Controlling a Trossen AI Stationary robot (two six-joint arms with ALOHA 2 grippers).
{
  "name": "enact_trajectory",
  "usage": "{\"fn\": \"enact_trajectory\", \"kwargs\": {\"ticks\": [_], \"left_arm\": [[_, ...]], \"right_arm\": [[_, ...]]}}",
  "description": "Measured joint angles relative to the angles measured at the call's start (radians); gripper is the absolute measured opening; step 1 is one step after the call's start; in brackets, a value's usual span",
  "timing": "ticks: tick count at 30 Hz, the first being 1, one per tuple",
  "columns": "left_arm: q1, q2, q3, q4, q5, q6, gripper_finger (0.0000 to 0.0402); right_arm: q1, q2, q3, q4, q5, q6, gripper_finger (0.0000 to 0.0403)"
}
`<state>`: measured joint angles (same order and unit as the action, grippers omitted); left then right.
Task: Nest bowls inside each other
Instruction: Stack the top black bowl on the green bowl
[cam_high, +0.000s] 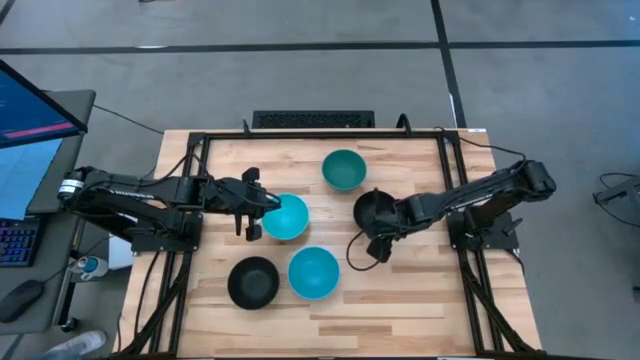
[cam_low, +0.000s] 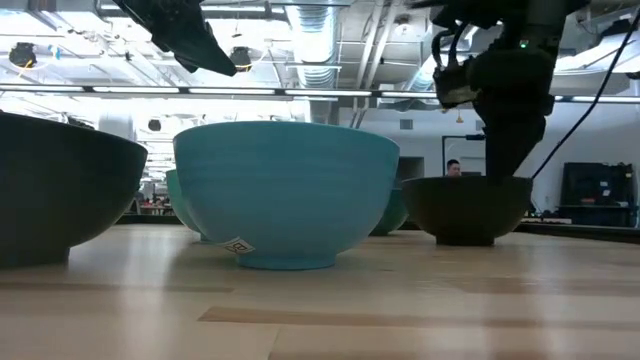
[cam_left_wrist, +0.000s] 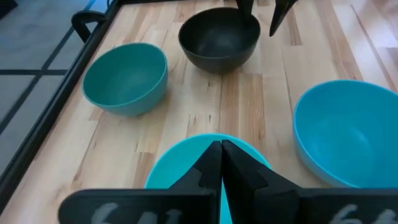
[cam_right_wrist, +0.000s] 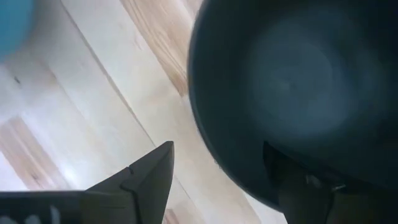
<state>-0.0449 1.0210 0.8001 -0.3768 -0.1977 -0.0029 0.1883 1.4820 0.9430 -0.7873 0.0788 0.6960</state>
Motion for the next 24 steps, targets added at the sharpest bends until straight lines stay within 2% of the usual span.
{"fn": "enact_trajectory", "kwargs": {"ticks": [11,14,17,24], "left_arm": [[0.0,0.0,0.0,0.001,-0.013,0.0,0.0002],[0.0,0.0,0.0,0.001,-0.013,0.0,0.0002],[0.0,0.0,0.0,0.001,-0.012,0.0,0.0002],[0.0,0.0,0.0,0.001,-0.012,-0.001,0.0002]], "right_arm": [[0.008,0.073,0.015,0.067,-0.003,0.007,0.0269],[0.008,0.078,0.015,0.07,-0.003,0.01,0.0252],[0.003,0.078,0.015,0.071,-0.002,0.011,0.0204],[-0.017,0.076,0.017,0.061,0.007,0.012,0.003]]}}
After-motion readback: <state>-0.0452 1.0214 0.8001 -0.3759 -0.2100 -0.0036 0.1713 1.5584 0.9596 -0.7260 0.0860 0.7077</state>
